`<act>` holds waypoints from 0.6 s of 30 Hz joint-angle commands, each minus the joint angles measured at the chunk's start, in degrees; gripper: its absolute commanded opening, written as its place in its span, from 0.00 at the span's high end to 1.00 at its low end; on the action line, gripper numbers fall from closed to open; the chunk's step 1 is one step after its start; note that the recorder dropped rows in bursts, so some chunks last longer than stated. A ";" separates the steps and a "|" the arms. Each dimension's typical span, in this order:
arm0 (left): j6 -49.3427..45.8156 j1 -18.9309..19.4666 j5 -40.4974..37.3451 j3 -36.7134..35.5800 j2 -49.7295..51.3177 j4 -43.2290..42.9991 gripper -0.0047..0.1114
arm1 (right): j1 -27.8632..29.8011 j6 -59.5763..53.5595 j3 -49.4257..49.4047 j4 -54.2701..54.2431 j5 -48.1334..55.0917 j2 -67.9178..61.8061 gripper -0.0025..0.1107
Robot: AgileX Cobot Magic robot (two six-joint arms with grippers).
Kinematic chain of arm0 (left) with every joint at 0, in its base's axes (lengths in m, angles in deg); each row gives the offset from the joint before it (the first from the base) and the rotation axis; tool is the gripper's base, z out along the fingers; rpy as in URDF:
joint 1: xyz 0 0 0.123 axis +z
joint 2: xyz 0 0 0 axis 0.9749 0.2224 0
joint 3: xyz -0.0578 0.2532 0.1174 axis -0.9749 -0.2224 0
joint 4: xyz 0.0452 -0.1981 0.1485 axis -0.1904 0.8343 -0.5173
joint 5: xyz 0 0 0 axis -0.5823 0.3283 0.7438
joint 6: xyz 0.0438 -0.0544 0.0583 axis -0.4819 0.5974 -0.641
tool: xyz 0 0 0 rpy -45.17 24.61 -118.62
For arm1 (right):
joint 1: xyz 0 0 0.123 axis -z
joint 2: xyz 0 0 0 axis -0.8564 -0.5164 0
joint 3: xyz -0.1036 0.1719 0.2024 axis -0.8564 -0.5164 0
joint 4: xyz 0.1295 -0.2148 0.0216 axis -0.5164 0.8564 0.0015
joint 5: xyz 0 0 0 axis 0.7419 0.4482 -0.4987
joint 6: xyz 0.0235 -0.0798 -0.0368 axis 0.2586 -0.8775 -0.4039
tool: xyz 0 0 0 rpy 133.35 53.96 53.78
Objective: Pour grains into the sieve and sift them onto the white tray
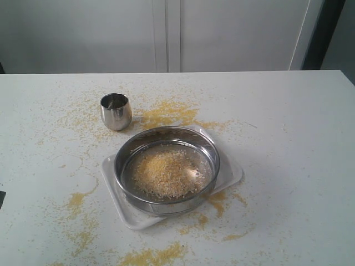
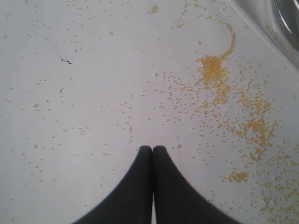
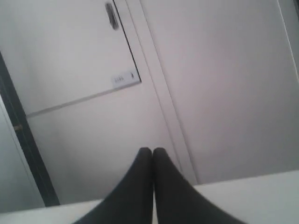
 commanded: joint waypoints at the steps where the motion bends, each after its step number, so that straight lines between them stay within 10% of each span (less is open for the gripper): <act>1: 0.31 -0.04 -0.64 0.55 -0.06 0.18 0.96 | 0.03 -4.84 6.14 4.01 7.81 -10.67 0.98; 18: 0.31 -0.04 -0.64 0.55 -0.06 0.18 0.96 | -6.93 -34.87 28.56 -12.72 44.59 -41.10 0.98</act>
